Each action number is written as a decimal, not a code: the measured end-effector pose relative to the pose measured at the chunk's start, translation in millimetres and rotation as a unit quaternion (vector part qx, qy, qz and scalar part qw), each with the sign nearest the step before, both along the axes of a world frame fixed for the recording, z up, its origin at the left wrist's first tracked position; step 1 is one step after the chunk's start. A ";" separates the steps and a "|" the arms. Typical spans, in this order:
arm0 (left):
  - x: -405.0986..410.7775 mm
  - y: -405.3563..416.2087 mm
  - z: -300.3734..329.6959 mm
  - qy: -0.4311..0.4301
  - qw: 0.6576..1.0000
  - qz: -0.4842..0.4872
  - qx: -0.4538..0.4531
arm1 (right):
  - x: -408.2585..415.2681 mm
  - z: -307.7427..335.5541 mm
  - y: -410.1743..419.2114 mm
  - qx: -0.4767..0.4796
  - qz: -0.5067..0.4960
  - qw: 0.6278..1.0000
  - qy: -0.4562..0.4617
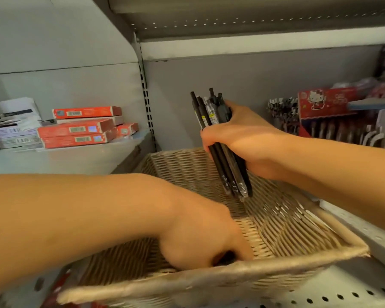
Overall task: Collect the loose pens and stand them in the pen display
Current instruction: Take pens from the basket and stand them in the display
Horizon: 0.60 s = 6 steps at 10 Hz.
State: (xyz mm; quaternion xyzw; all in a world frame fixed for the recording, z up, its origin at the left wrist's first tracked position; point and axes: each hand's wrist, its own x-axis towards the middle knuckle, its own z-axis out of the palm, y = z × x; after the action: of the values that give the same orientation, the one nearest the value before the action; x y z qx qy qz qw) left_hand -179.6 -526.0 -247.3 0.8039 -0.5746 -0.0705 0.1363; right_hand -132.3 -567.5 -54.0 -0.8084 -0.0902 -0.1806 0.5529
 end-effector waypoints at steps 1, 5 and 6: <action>11.2 90.5 -1.3 -0.044 0.998 -0.030 0.028 | 4.0 -3.7 0.7 0.001 -0.012 1.000 0.002; 62.4 172.8 247.7 0.262 0.893 0.233 -0.283 | -19.0 41.7 24.5 0.087 -0.085 0.990 -0.075; 64.8 210.9 257.2 0.219 0.868 0.210 -0.393 | -20.7 53.5 53.2 0.121 -0.054 0.987 -0.088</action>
State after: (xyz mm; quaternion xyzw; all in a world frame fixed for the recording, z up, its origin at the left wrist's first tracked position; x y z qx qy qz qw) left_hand -114.9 -315.1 9.9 0.7495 -0.3282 0.0172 0.5747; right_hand -153.0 -514.3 -0.5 -0.7205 -0.0726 -0.2899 0.6258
